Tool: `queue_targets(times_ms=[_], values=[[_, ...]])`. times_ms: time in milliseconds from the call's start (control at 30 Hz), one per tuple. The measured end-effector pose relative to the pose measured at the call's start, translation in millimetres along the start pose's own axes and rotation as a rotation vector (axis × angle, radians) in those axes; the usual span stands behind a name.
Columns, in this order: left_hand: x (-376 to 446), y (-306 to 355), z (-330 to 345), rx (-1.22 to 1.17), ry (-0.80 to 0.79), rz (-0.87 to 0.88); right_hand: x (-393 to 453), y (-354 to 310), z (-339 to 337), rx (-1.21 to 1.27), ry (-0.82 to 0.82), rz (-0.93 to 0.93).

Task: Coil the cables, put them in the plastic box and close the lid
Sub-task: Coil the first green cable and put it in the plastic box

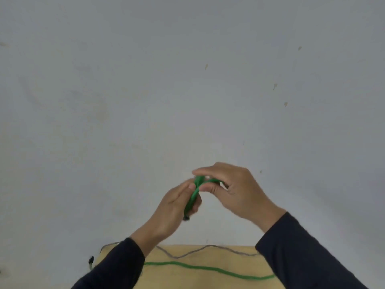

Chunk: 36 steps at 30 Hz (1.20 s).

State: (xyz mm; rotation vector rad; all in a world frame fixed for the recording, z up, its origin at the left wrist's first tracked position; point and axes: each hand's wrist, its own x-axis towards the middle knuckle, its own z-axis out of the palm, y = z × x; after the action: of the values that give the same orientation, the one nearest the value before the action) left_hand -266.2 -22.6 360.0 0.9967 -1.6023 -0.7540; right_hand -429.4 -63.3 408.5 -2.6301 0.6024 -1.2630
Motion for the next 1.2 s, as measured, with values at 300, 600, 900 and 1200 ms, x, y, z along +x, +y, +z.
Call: queue_targets(times_ms=[300, 600, 900, 1200], values=[[-2, 15, 5, -0.049, 0.092, 0.081, -7, -1, 2, 0.209, 0.013, 0.153], [3, 4, 2, -0.053, 0.379, 0.198, -17, -4, 6, 0.320, 0.020, 0.299], [9, 0, -12, -0.289, 0.357, 0.038, -14, 13, -4, 0.242, 0.103, 0.316], [12, -11, 14, -0.319, 0.344, -0.004, -10, 15, 26, 0.652, 0.513, 0.555]])
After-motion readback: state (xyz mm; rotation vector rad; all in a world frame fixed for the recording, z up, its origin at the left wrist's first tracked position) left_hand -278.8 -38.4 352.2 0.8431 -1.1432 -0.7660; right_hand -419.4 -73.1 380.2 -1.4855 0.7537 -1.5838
